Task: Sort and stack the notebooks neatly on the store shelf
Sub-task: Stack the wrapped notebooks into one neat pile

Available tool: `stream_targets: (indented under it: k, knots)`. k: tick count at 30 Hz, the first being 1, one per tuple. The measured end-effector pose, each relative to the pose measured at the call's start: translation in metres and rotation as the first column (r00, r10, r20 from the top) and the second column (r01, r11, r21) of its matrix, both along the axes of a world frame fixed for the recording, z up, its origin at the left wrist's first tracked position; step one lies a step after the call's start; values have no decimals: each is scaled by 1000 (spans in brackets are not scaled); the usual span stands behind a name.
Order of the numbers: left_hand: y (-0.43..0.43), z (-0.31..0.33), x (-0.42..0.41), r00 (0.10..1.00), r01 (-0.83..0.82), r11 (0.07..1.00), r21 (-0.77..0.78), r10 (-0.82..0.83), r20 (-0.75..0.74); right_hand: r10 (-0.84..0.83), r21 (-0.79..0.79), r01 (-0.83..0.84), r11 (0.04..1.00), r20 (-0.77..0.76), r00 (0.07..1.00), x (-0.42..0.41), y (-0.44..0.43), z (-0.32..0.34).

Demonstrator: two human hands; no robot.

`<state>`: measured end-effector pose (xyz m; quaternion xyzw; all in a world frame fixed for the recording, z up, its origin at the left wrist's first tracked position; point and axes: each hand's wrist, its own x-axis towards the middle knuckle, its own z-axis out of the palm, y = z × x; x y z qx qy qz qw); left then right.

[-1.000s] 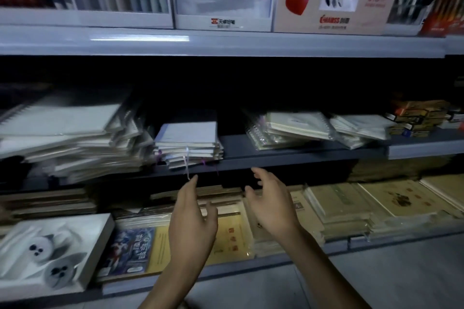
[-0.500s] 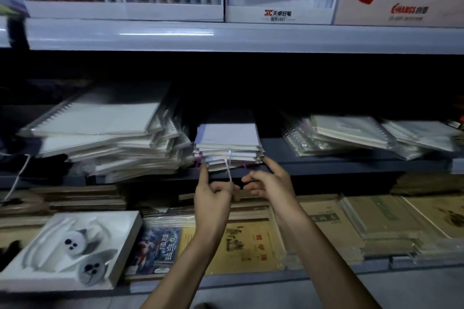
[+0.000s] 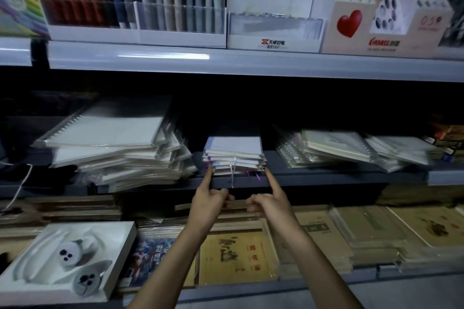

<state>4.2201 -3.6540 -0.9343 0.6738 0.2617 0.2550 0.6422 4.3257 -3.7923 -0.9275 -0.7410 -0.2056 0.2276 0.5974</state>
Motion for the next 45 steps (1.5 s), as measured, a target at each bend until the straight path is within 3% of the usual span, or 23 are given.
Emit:
stream_targets:
  k: [3, 6, 9, 11, 14, 17, 18, 21, 28, 33, 35, 38, 45]
  knots:
    - [-5, -7, -12, 987, 58, 972, 228, -22, -157, 105, -259, -37, 965, 253, 962, -9, -22, -12]
    - [-10, -9, -31, 931, 226, 832, 507, -31, -364, 333, -600, -46, 799, 376, 865, -15, -45, -11]
    - [-17, 5, -56, 842, 473, 737, 482, -217, -495, 402, -699, 46, 713, 462, 790, -22, -60, 0]
    - [-21, 14, -72, 823, 493, 693, 526, -175, -541, 374, -660, 63, 749, 499, 782, -34, -72, 8]
    - [-23, 23, -82, 846, 425, 588, 689, 14, -534, 252, -481, 25, 876, 502, 828, -58, -96, 9]
    - [-27, 19, -91, 854, 413, 565, 715, 32, -519, 231, -493, 147, 858, 625, 746, -59, -105, 4]
    - [-27, 16, -94, 853, 417, 550, 723, 38, -521, 202, -473, 157, 867, 622, 756, -57, -102, 5]
    - [-23, 6, -110, 871, 398, 508, 764, 53, -489, 149, -400, 120, 908, 579, 802, -55, -85, 12]
    - [9, -2, -168, 836, 375, 437, 818, 222, -502, 239, -407, 31, 913, 593, 769, -55, -52, 20]
    - [21, 10, -203, 858, 261, 376, 889, 331, -392, 280, -377, -43, 925, 603, 747, -60, -32, 25]
    - [19, 8, -212, 879, 194, 405, 894, 332, -342, 307, -393, -56, 918, 614, 728, -67, -24, 23]
    - [19, -11, -227, 903, 57, 518, 854, 338, -266, 311, -386, -66, 920, 619, 721, -81, -8, 26]
    - [52, -13, -222, 893, -178, 623, 761, 428, -141, 221, -241, -59, 969, 729, 648, -126, 41, 36]
